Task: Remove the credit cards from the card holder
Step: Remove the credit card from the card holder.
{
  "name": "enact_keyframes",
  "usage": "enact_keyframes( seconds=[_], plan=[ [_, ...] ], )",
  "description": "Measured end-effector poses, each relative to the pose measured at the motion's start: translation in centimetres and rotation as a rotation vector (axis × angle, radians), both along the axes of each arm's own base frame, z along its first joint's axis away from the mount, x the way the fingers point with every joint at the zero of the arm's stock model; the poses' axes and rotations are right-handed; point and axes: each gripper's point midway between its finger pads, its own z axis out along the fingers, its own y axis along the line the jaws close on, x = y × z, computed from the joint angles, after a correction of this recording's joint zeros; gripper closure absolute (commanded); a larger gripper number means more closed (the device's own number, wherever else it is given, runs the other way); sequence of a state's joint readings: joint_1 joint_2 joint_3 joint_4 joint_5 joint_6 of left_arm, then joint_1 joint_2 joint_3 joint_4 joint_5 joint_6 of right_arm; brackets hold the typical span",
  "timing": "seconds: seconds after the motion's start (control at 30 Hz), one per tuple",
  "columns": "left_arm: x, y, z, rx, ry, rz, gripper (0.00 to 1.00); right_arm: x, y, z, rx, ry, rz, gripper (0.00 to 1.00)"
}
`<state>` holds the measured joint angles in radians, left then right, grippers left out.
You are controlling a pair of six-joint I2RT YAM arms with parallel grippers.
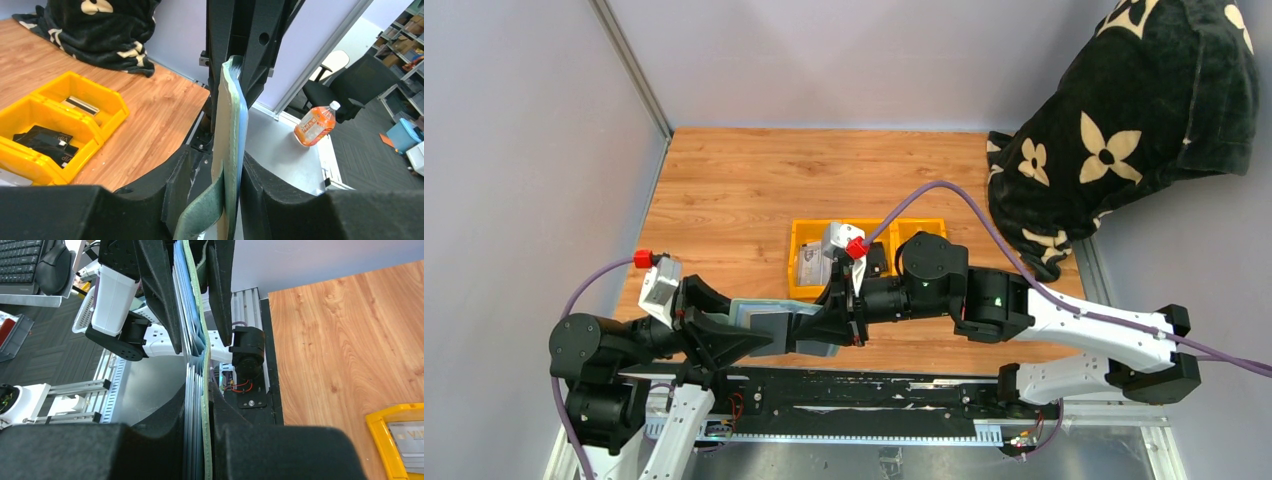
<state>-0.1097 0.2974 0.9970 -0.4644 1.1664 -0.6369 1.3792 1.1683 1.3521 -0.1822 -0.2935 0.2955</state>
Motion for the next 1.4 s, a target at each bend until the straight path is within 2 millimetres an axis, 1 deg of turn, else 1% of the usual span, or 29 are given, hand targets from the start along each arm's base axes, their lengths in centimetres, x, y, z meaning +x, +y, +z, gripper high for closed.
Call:
enact_keyframes(
  seconds=[0.07, 0.2, 0.23, 0.3, 0.33, 0.37, 0.5, 0.63, 0.67, 0.73, 0.8, 0.87, 0.93, 1.0, 1.07, 1.13, 1.2, 1.27, 1.33, 1.4],
  plan=[
    [0.0, 0.0, 0.0, 0.001, -0.004, 0.000, 0.69, -0.1, 0.1, -0.2, -0.001, 0.011, 0.010, 1.00],
    [-0.1, 0.0, 0.2, 0.003, -0.011, 0.000, 0.89, 0.1, 0.4, -0.8, -0.004, 0.035, 0.021, 1.00],
    [-0.1, 0.0, 0.2, 0.005, -0.008, -0.005, 0.92, 0.1, 0.4, -0.9, 0.000, 0.038, 0.024, 0.97],
    [0.1, -0.1, 0.2, 0.004, 0.012, -0.013, 0.98, 0.4, 0.5, -1.0, 0.016, 0.047, 0.031, 0.86],
    [0.2, -0.1, 0.2, 0.006, 0.026, -0.023, 1.00, 0.5, 0.5, -1.1, 0.025, 0.052, 0.034, 0.82],
    [0.2, -0.2, 0.2, 0.005, 0.041, -0.029, 1.00, 0.7, 0.4, -1.2, 0.036, 0.056, 0.038, 0.80],
    [0.6, -0.4, 0.3, -0.004, 0.106, -0.051, 1.00, 1.3, 0.0, -1.5, 0.077, 0.092, 0.051, 0.62],
    [0.7, -0.4, 0.9, -0.018, 0.125, -0.061, 1.00, 2.4, -0.8, -0.8, 0.119, 0.107, 0.039, 0.45],
    [0.7, -0.4, 1.0, -0.021, 0.128, -0.063, 1.00, 2.8, -1.1, -0.5, 0.136, 0.101, 0.030, 0.43],
    [0.7, -0.5, 1.0, -0.022, 0.131, -0.064, 1.00, 3.2, -1.5, -0.2, 0.149, 0.102, 0.013, 0.42],
    [1.0, -0.5, 1.0, -0.020, 0.140, -0.058, 1.00, 4.0, -2.4, 0.3, 0.168, 0.095, -0.022, 0.41],
    [1.6, -0.4, 0.9, -0.014, 0.151, -0.039, 1.00, 5.2, -3.7, 1.1, 0.200, 0.083, -0.094, 0.41],
    [2.5, -0.3, 0.8, -0.005, 0.160, -0.002, 0.99, 6.0, -5.5, 2.4, 0.249, 0.066, -0.172, 0.43],
    [3.6, -0.1, 0.5, 0.011, 0.165, 0.055, 1.00, 6.3, -7.5, 4.0, 0.317, 0.051, -0.235, 0.43],
    [4.7, 0.2, 0.0, 0.030, 0.170, 0.118, 1.00, 6.2, -8.6, 5.0, 0.362, 0.053, -0.255, 0.44],
    [5.9, 0.6, -0.6, 0.052, 0.176, 0.177, 1.00, 5.8, -9.0, 6.1, 0.402, 0.059, -0.242, 0.44],
    [6.8, 1.0, -1.3, 0.072, 0.190, 0.222, 1.00, 5.4, -8.1, 6.2, 0.407, 0.086, -0.197, 0.45],
    [7.5, 1.2, -1.8, 0.087, 0.205, 0.250, 1.00, 5.3, -5.9, 5.0, 0.372, 0.136, -0.141, 0.46],
    [7.8, 1.2, -2.2, 0.095, 0.221, 0.258, 0.99, 5.4, -3.5, 3.1, 0.316, 0.194, -0.090, 0.46],
    [7.8, 1.2, -2.2, 0.096, 0.228, 0.252, 0.99, 5.6, -1.3, 0.2, 0.239, 0.262, -0.056, 0.47]
  ],
)
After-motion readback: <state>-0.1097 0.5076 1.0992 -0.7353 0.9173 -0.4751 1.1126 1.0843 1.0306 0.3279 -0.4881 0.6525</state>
